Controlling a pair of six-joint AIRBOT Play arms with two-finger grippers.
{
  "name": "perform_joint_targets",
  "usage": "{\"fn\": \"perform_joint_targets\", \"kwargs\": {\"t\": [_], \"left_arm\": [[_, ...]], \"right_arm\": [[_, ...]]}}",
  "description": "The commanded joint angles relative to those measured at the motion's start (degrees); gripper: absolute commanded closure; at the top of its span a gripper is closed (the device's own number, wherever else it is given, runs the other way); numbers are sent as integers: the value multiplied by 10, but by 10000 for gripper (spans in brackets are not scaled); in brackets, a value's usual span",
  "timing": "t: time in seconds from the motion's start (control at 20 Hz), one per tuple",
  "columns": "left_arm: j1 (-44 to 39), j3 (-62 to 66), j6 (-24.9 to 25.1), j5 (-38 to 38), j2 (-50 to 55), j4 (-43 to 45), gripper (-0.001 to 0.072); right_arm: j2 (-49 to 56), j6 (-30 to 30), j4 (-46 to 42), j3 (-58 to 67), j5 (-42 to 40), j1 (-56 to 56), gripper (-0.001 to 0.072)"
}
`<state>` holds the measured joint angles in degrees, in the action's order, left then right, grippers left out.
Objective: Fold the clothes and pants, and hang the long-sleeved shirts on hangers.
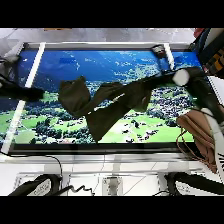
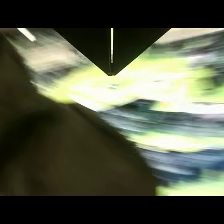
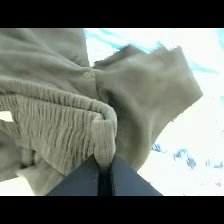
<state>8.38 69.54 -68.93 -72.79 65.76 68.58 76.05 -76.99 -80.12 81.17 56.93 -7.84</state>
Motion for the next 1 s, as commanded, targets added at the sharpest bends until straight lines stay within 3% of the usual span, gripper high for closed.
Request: {"fn": "perform_joint_targets", "kwargs": {"t": [0.0, 0.05, 0.1, 0.25, 0.35, 0.45, 0.5, 0.6, 0.8, 0.95], "left_arm": [[-35, -113, 129, -32, 2, -226, 538], [-59, -135, 128, -30, 4, -226, 227], [-89, -153, 129, -29, 8, -226, 13], [-202, -170, 129, -12, 31, -212, 15], [-285, -170, 129, 41, 50, -186, 17], [-361, -169, 128, 96, 71, -167, 167], [-386, -169, 125, 114, 81, -167, 176], [-424, -169, 97, 146, 99, -167, 175], [-469, -167, 96, 164, 131, -168, 166], [-486, -167, 75, 227, 146, -166, 168]], "right_arm": [[-9, -2, 65, -7, 27, 77, 684], [-9, 2, 63, -7, 25, 77, 684], [-9, 2, 64, -7, 21, 77, 683], [-9, 2, 63, -7, 20, 74, 683], [-9, 2, 63, -7, 21, 74, 682], [-9, 2, 63, -7, 21, 74, 683], [-9, 2, 63, -7, 22, 74, 682], [-9, 2, 61, -7, 22, 74, 682], [-9, 1, 59, -7, 22, 74, 682], [-9, 1, 59, -7, 23, 74, 682]]}}
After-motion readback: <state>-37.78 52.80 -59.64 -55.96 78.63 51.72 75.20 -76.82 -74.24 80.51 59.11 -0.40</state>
